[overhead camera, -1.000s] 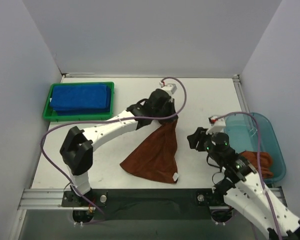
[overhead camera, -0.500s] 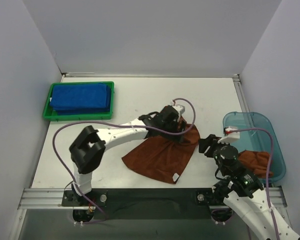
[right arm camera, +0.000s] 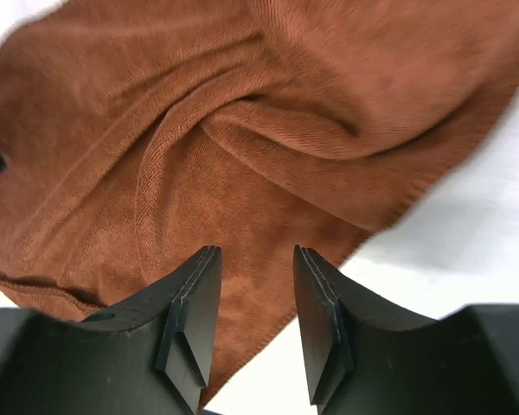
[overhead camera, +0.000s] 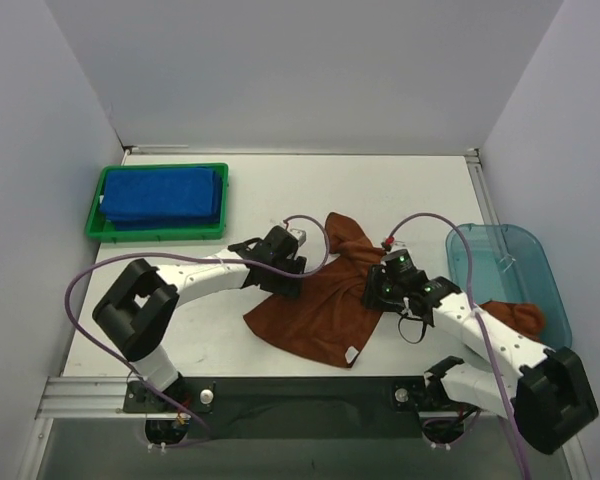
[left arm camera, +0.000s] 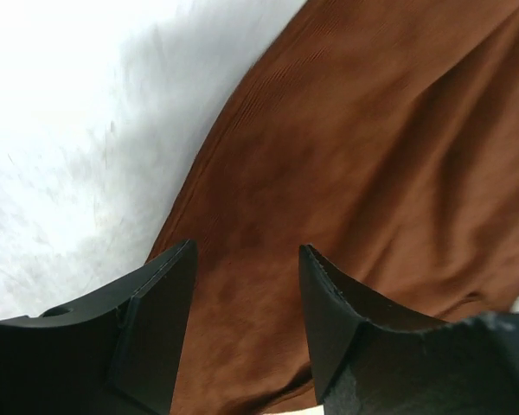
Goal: Fold and stack the towels
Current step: Flatten out the crumpled towel
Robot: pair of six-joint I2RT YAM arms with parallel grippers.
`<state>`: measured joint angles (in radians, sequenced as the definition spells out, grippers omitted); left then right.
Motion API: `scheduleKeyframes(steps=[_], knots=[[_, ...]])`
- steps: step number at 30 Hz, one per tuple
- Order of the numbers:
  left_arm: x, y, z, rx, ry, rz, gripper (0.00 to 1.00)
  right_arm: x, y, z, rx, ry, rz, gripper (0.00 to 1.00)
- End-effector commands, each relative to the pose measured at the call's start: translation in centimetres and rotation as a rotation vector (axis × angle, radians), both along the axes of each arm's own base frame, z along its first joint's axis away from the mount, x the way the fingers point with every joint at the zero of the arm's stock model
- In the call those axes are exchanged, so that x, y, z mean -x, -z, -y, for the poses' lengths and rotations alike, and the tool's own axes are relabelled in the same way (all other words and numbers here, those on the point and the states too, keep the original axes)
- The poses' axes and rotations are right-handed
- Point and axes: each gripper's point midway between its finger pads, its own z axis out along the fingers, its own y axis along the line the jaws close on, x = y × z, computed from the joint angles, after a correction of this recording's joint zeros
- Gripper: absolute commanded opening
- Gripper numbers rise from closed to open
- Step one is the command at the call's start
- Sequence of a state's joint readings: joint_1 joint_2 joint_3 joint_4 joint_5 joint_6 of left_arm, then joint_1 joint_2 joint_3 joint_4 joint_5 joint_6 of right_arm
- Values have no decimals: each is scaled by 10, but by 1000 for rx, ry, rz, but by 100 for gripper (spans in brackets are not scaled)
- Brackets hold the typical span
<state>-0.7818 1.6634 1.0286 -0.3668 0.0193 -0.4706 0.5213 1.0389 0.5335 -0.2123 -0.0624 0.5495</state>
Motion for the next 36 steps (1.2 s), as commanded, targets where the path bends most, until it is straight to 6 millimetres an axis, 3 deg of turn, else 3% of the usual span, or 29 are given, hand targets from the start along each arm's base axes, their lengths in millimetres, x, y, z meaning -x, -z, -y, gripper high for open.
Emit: scheduleKeyframes(steps=[1,6,9,13,16,20,21,22,26,30,31,32,34,35,36], knots=[[13,15,-14,-48,38,-56,60,-7,-1,-19,-88,-7,-67,38],[47,37,-40,-128,31,-185,54,-1,12,-13,-119,69,-144,38],[71,39,-52,-139,27,-259,49,2,24,1,-129,132,-189,38],[120,46,-79,-198,18,-355,42,5,36,20,-131,216,-225,39],[150,40,-89,-196,14,-377,40,5,40,30,-125,250,-231,39],[180,19,-84,-83,5,-377,40,0,32,29,-124,201,-198,40],[184,15,-81,-51,-13,-389,41,-3,27,25,-130,167,-184,40],[187,6,-78,-7,-5,-372,50,-8,17,16,-148,112,-158,40],[168,-18,-74,72,-61,-267,69,-24,-17,-12,-79,-142,-31,44],[119,-36,-78,113,-141,-146,73,-48,-48,-48,9,-404,101,52],[108,-38,-80,118,-156,-134,75,-52,-43,-55,28,-443,89,55],[89,-40,-89,128,-211,-117,77,-62,-60,-71,28,-500,139,57],[62,-48,-97,129,-222,-73,80,-72,-53,-83,83,-600,135,63],[45,-49,-109,136,-268,-65,83,-77,-68,-99,89,-669,170,63],[32,-52,-116,130,-268,-43,84,-82,-67,-104,122,-731,188,63]])
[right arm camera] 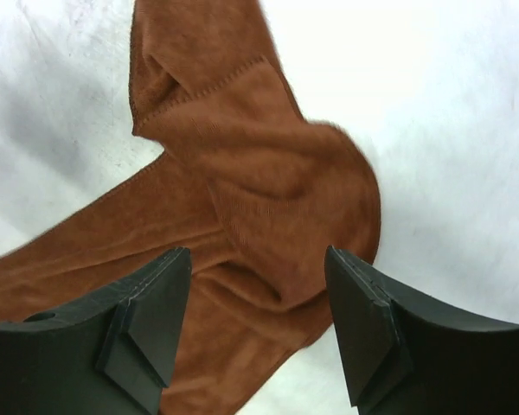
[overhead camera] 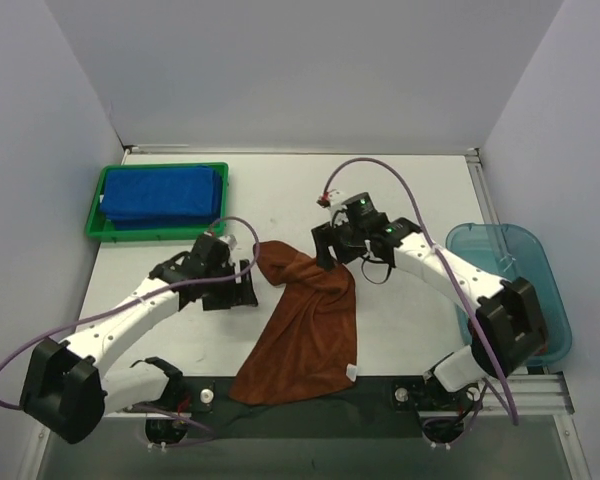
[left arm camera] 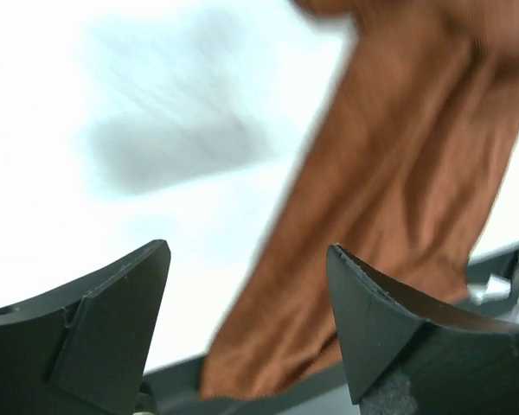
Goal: Fold and stack the towels
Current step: Flatten out the crumpled towel
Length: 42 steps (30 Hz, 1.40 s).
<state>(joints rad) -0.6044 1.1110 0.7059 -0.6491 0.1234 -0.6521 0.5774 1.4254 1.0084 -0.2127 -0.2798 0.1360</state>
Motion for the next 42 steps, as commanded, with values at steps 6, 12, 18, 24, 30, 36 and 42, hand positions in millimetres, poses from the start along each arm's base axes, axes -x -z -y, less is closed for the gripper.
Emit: scheduleKeyframes(steps=[6,12,18,24,30,36,42], knots=[[-103,-20,-54,-55,-97,158,85,-24,1,-58,217,-468,153,63],[-105,7,-77,-102,-129,150,85,-27,27,-85,377,-626,189,61],[-114,3,-86,-99,-150,153,85,-25,63,-106,495,-719,158,54],[-113,2,-86,-54,-160,149,84,-26,76,-108,582,-730,163,38],[-113,0,-87,-56,-164,166,84,-34,33,-111,518,-673,235,0],[-112,1,-86,-51,-161,161,84,-52,-40,-90,175,-373,215,0],[-111,0,-86,-48,-161,164,84,-87,-6,6,-188,218,0,16]])
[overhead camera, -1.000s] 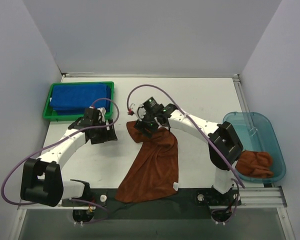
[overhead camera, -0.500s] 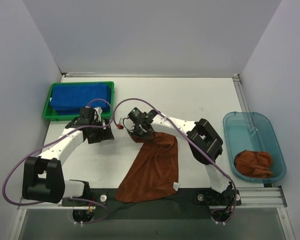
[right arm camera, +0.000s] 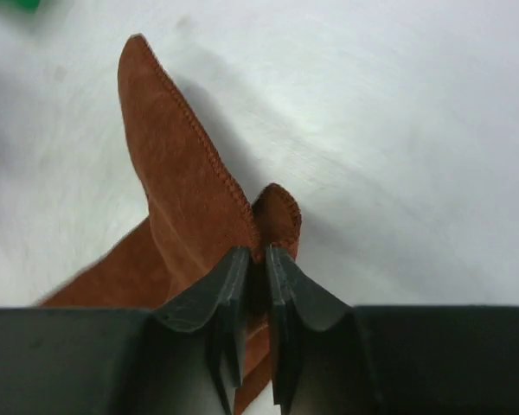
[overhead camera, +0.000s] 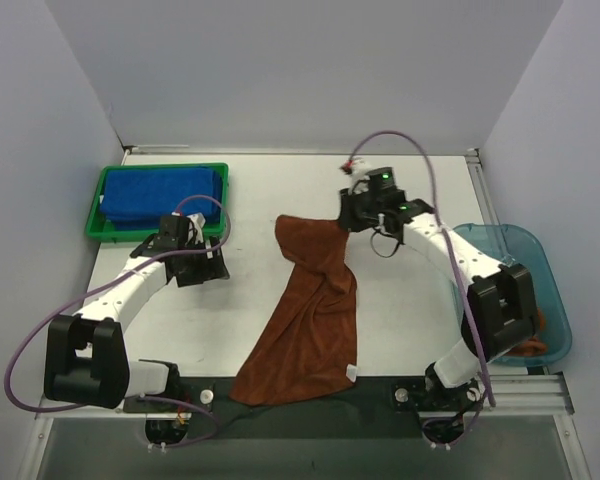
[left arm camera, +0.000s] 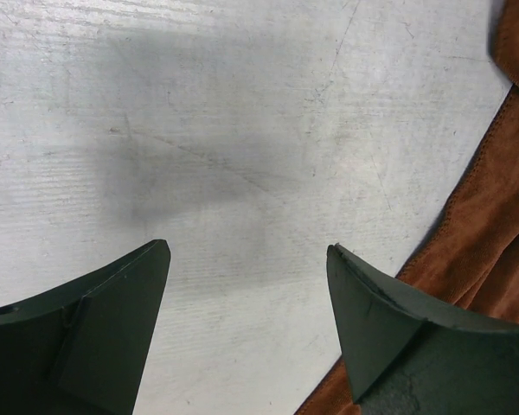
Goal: Fold and stack the towels
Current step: Flatten out the crumpled towel
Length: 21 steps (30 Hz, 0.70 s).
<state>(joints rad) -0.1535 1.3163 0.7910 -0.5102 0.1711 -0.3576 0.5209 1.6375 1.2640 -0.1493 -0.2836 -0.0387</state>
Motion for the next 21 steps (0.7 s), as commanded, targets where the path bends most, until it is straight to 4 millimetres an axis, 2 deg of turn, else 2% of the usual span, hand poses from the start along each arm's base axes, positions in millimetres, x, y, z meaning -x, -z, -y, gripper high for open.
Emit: scheduleKeyframes(steps=[1,5,8,9,11,16,17,20,21], knots=[[-9,-12,4,23,17,70,84,-2,42,50,-247,368,-226,18],[-8,-11,6,36,22,69,84,9,75,92,-254,574,-314,34],[-8,-13,12,63,36,76,84,11,72,110,-218,644,-271,45],[-7,-13,17,78,46,78,84,10,65,115,-203,656,-239,49],[-5,-14,24,91,56,81,83,12,58,119,-160,638,-215,52],[-1,-26,77,107,163,116,83,25,50,123,-90,606,-192,52],[-11,-38,88,118,173,156,83,28,51,124,-92,611,-199,52],[-27,-44,116,85,222,183,79,34,59,128,-87,636,-218,51],[-46,-50,126,70,220,204,78,36,60,127,-89,636,-223,50]])
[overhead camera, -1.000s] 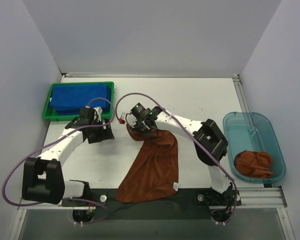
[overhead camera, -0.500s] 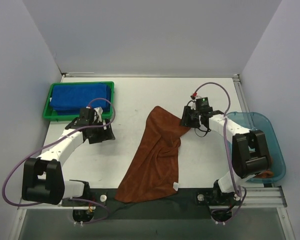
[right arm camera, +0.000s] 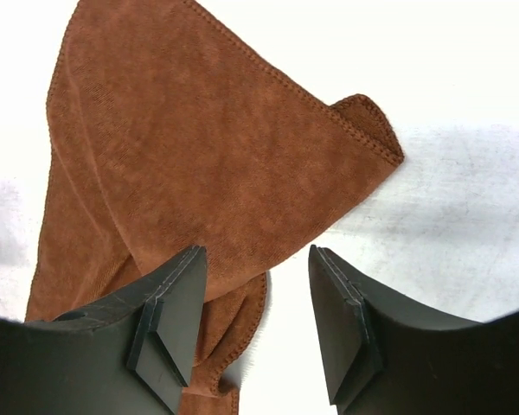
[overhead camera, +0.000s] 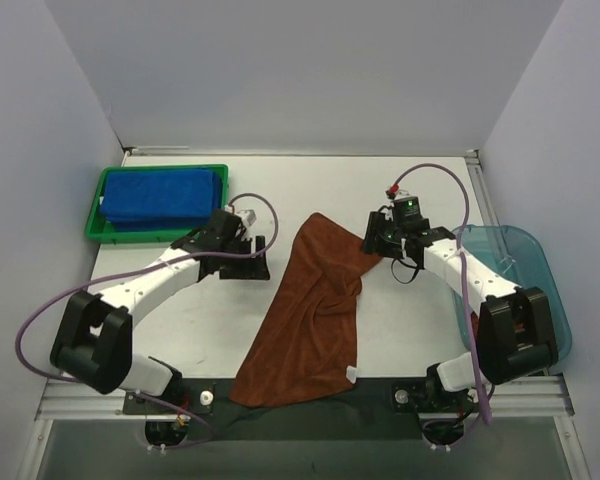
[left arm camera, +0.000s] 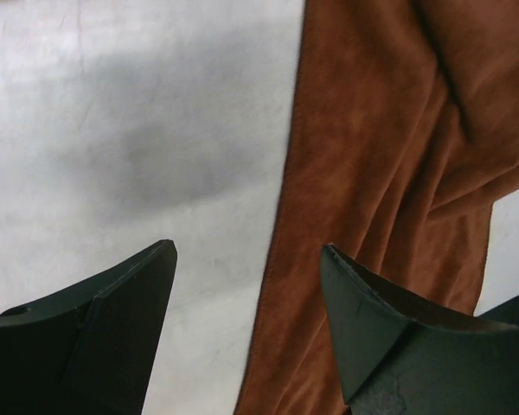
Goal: Fold and stack the towels
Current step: Flatten out the crumpled towel
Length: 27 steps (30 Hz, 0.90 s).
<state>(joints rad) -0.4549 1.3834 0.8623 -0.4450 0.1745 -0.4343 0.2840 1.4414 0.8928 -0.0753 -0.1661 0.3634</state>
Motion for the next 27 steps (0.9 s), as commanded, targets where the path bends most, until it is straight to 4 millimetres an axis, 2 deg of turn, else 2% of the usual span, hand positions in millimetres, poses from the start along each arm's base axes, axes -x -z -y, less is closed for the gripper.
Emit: scheduleKeyframes(steps=[1,4,5,6,7,8,9,10,11,12,13,14,15,17,18,20,23,26,27], knots=[[-62,-39,40,31,-10,173,77,12,6,9,29,30,-33,50],[-99,-44,66,2,-3,218,77,18,8,9,19,34,-37,50],[-108,-41,72,-15,3,227,77,20,9,10,20,36,-40,50],[-118,-22,72,-71,-11,214,77,21,6,10,17,40,-32,50],[-135,-35,81,-73,-10,261,76,22,7,9,16,35,-32,51],[-140,-32,89,-90,1,271,74,24,7,9,13,38,-32,54],[-149,-12,91,-139,-2,258,73,25,8,9,11,35,-34,58],[-161,-20,99,-145,8,293,72,27,8,7,7,32,-34,60],[-164,-17,108,-152,26,298,68,29,9,7,5,30,-38,63],[-168,2,111,-186,33,278,66,30,10,7,4,30,-41,63],[-178,-5,119,-187,41,309,62,31,11,6,6,28,-42,63],[-180,-1,124,-195,51,313,54,32,11,7,5,31,-41,63],[-180,15,128,-230,61,304,50,33,14,7,4,32,-42,63],[-187,15,137,-248,73,327,49,35,16,6,1,30,-44,62],[-186,28,138,-279,76,320,47,34,17,6,0,28,-41,62],[-187,35,139,-317,83,327,41,34,20,5,-2,25,-48,61],[-183,54,122,-431,58,309,36,31,24,4,-3,25,-57,61],[-175,67,85,-558,-5,271,28,28,26,-3,-25,12,-66,61],[-166,73,70,-594,-21,245,26,27,26,-4,-37,18,-69,61]])
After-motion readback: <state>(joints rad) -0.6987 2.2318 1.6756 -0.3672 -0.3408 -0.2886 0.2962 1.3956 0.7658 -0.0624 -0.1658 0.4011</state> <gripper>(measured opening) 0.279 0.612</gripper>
